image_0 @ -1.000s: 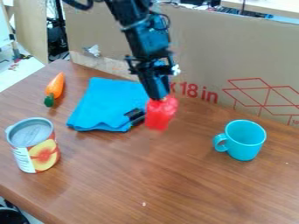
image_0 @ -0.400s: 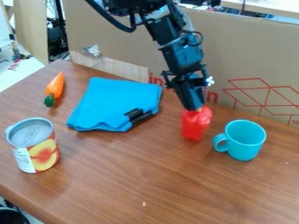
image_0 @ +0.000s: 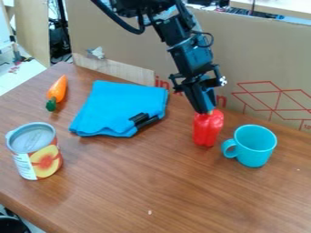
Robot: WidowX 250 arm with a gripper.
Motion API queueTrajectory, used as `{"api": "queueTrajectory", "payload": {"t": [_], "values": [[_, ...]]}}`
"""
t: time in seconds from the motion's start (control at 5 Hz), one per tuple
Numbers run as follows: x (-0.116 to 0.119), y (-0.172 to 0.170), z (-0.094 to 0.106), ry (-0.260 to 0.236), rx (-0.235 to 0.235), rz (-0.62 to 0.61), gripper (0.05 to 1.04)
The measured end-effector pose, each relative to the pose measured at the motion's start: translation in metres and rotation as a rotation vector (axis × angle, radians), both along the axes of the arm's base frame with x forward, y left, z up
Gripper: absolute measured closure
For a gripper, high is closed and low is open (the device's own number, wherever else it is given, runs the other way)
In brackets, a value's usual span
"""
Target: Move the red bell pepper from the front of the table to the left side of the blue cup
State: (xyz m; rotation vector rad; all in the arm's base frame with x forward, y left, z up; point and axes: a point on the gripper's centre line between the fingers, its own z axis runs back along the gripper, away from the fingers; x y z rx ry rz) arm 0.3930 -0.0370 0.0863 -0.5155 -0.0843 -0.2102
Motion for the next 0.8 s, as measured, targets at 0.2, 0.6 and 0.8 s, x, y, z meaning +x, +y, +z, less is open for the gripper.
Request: {"api": "queueTrajectory", "payload": {"t": [0.2,0.6,0.8], "values": [[-0.002,0.002,0.000,0.025,0.008,0.009,0.943],[-0.010,0.013,-0.003,0.099,0.086,0.035,0.397],[-0.013,0.020,0.023,0.063,0.143,0.076,0.115]]}}
